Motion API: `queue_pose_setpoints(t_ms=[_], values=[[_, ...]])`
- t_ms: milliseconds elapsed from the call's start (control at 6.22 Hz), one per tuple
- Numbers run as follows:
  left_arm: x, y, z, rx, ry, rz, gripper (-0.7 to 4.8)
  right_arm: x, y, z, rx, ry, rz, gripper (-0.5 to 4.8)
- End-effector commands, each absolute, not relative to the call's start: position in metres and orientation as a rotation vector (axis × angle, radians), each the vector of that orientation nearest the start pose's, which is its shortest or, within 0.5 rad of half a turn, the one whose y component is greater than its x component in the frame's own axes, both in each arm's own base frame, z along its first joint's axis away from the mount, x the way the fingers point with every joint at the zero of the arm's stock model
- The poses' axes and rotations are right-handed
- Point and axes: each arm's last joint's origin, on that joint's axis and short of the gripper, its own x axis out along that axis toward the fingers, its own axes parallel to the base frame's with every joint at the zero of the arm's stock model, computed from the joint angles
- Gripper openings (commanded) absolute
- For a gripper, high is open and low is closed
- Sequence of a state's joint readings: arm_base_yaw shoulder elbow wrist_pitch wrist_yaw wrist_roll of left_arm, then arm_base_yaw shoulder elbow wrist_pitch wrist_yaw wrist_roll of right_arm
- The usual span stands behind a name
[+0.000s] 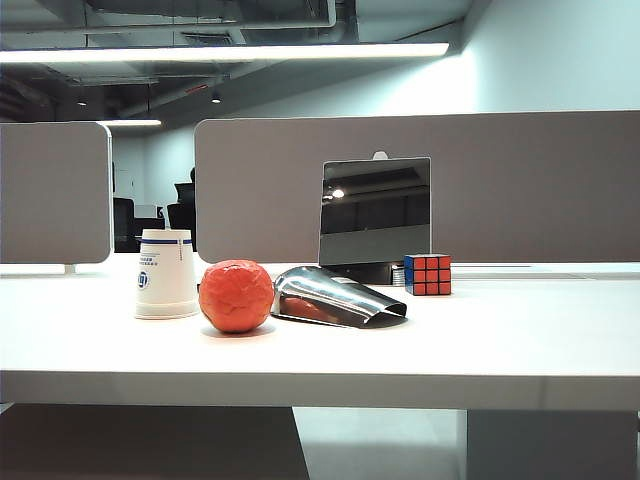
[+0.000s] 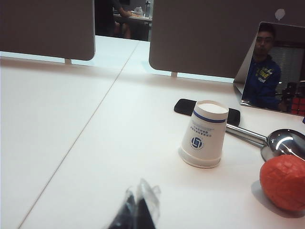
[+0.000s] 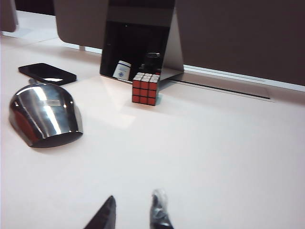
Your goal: Carefully pick up the cup on the right and stack it on top of the cup on the left.
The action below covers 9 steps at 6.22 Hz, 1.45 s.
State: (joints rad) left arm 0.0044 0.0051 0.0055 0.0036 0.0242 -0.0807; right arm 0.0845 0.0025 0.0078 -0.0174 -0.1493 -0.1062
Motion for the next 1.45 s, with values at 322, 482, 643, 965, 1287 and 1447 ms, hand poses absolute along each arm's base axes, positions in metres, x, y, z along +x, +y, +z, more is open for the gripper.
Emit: queue_pose_setpoints(t_ms=[322,482,643,965,1287,1447], values=[[0.0973,-0.0018,0.1714,-0.031,-0.062,-0.072,-0.05,0.0969,0.0084,0.1677,-0.105,-0.026,0.088,-0.05],[0.0973,-0.0018,0.1714,-0.03,-0.062,-0.072,-0.05,0.097,0.0064,0.1677,-0.104,-0.022,0.019,-0.05],[0.0972,-0.0032,0.172,0.06,-0.072,-0.119,-0.05,0.0969,0.0056,0.1696,-0.102,-0.039,-0.006,-0.05],[0.0968,-0.0035,0.1755,0.049,-0.108,-0.128,-0.05,0.0967,0.0047,0.173,-0.097,-0.073,-0.041,-0.05],[0.097,-0.0007,0.1763,-0.043,-0.113,-0.037,-0.05,0.0966,0.0047,0.1742,-0.096,-0.085,-0.042,-0.05],[0.097,0.0005,0.1763,-0.045,-0.114,0.004,-0.05,0.0965,0.0047,0.175,-0.095,-0.094,-0.042,-0.05]])
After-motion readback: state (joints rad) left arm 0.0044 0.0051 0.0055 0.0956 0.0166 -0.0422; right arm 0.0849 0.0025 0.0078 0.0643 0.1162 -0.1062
